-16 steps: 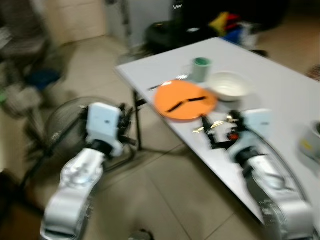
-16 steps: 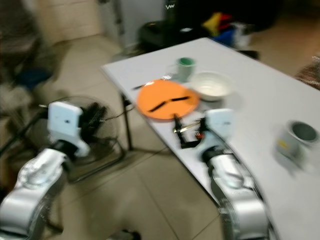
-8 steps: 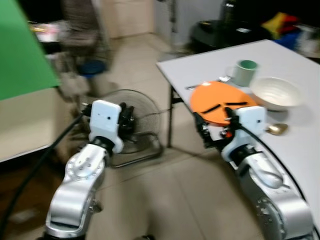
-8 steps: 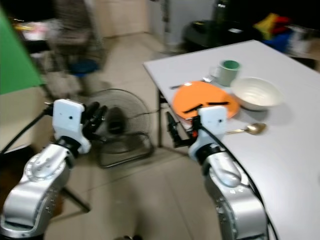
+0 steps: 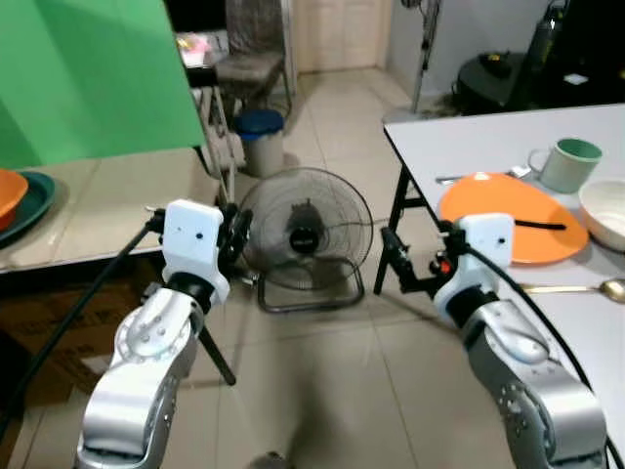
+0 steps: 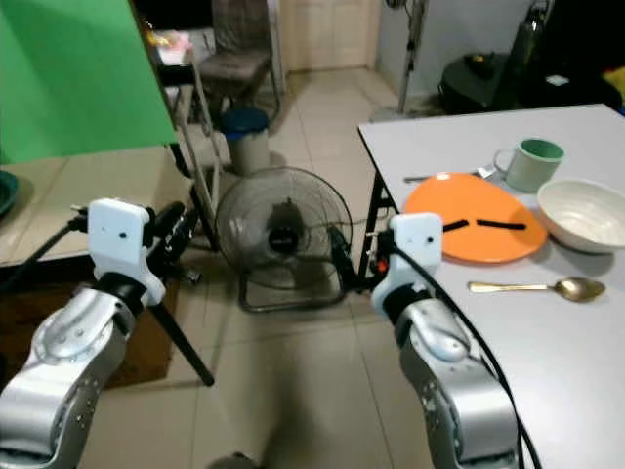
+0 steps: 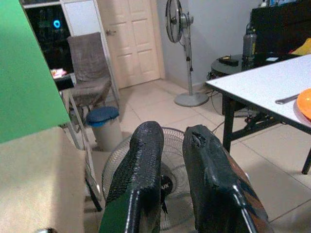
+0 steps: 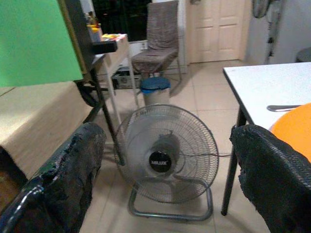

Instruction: Setting the table

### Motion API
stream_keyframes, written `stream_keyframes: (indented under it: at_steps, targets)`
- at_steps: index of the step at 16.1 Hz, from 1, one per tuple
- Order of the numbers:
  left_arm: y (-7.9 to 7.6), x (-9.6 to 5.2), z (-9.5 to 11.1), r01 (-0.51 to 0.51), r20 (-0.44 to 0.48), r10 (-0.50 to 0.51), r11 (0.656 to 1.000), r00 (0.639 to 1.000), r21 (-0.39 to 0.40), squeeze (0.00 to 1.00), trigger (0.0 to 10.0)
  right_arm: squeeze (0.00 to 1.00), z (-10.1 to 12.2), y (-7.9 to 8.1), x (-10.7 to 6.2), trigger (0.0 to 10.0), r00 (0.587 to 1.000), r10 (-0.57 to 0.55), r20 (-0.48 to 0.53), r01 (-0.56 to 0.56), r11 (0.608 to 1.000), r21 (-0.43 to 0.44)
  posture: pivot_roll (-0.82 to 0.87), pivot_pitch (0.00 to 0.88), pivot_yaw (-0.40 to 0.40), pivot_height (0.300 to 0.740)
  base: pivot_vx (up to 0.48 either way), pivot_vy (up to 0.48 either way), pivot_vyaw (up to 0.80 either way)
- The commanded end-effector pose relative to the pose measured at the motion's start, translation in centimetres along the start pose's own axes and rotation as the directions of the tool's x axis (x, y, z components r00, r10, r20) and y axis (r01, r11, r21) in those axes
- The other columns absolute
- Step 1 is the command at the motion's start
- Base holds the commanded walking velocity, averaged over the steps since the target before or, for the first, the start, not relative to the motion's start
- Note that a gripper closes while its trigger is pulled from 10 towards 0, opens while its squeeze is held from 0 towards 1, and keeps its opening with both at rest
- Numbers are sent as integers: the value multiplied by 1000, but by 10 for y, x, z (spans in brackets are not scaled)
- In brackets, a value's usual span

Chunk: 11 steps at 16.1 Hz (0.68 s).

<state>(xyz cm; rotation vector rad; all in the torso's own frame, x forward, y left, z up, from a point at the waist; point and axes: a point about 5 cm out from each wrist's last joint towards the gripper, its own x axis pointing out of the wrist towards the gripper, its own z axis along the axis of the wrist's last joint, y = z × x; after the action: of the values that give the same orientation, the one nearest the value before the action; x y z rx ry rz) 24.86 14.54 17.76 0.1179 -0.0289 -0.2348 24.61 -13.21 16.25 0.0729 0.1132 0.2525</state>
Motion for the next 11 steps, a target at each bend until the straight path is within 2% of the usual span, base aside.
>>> stream_keyframes:
  at_steps: [1, 5, 9, 11]
  targets:
    - [7, -1, -2, -28, -16, 29, 999, 999, 23, 0, 10000, 1000, -2, 6, 5, 10000, 1000, 16, -13, -16, 1000, -11, 147, 0, 19, 740, 0, 330, 0]
    - [7, -1, -2, -14, -20, 14, 999, 1000, 34, 0, 10000, 1000, -4, 2, 4, 10000, 999, -24, -48, 23, 999, -32, 148, 0, 17, 740, 0, 326, 0]
    - [10, -1, -2, -13, -21, 13, 999, 1000, 37, 0, 10000, 1000, -2, 6, 6, 10000, 999, -6, -35, 5, 999, -41, 138, 0, 23, 740, 0, 311, 0]
    - [7, -2, -2, 2, -21, -1, 999, 1000, 34, 0, 10000, 1000, -3, 8, 3, 10000, 998, 36, -44, -35, 999, 10, 137, 0, 15, 740, 0, 307, 0]
